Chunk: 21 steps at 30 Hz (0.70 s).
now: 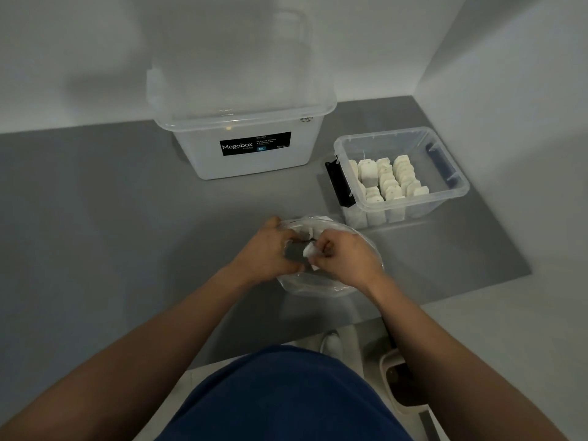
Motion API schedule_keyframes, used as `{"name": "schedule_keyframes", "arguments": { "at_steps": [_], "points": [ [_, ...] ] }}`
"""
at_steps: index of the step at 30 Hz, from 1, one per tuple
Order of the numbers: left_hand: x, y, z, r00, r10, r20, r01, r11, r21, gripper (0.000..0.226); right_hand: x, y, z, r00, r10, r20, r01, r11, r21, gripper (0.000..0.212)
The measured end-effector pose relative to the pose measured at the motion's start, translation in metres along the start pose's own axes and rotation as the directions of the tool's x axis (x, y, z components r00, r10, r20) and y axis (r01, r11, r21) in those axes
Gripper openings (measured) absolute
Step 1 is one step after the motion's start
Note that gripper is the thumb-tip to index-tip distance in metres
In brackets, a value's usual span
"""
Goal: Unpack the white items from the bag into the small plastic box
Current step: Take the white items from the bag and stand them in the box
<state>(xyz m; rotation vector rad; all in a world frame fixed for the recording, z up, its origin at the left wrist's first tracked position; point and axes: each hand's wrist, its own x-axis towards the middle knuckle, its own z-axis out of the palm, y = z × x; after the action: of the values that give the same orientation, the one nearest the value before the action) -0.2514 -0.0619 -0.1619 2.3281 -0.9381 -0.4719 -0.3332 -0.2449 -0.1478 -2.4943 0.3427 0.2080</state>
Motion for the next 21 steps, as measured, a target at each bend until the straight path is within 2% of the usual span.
{"name": "schedule_keyframes", "arguments": {
  "at_steps": [4, 7, 9, 10, 13, 16, 18, 21],
  "points": [
    [-0.002, 0.003, -0.003, 1.000, -0.009, -0.018, 0.009, 1.000, -0.029, 0.050, -0.004, -0.007, 0.004, 0.997, 0.050, -0.066, -0.026, 0.949, 0.316, 0.021],
    [0.001, 0.007, -0.004, 0.998, -0.048, -0.039, 0.047, 0.998, -0.043, 0.038, -0.005, -0.012, 0.005, 0.989, 0.067, -0.132, -0.012, 0.927, 0.375, 0.020],
    [0.003, 0.008, -0.005, 0.996, -0.066, -0.055, 0.063, 0.997, -0.048, 0.042, -0.007, -0.014, 0.003, 0.985, 0.053, -0.165, 0.012, 0.929, 0.370, 0.021],
    [0.003, 0.008, -0.006, 0.995, -0.078, -0.057, 0.076, 0.996, -0.051, 0.040, -0.008, -0.014, 0.002, 0.984, 0.042, -0.173, 0.021, 0.936, 0.352, 0.023],
    [0.004, 0.010, -0.010, 0.994, -0.092, -0.066, 0.090, 0.995, -0.031, 0.016, -0.013, -0.016, -0.009, 0.983, -0.023, -0.183, 0.059, 0.980, 0.192, 0.034],
    [0.005, 0.013, -0.014, 0.996, -0.050, -0.069, 0.051, 0.999, 0.009, 0.011, -0.016, -0.021, -0.019, 0.977, -0.131, -0.171, 0.134, 0.991, 0.003, 0.043],
    [0.004, 0.015, -0.016, 0.998, -0.022, -0.061, 0.024, 0.999, 0.035, 0.013, -0.016, -0.024, -0.022, 0.971, -0.180, -0.160, 0.167, 0.982, -0.092, 0.036],
    [0.004, 0.015, -0.018, 0.998, -0.006, -0.067, 0.009, 0.999, 0.048, 0.013, -0.012, -0.025, -0.027, 0.972, -0.171, -0.158, 0.161, 0.984, -0.078, 0.015]
  ]
}}
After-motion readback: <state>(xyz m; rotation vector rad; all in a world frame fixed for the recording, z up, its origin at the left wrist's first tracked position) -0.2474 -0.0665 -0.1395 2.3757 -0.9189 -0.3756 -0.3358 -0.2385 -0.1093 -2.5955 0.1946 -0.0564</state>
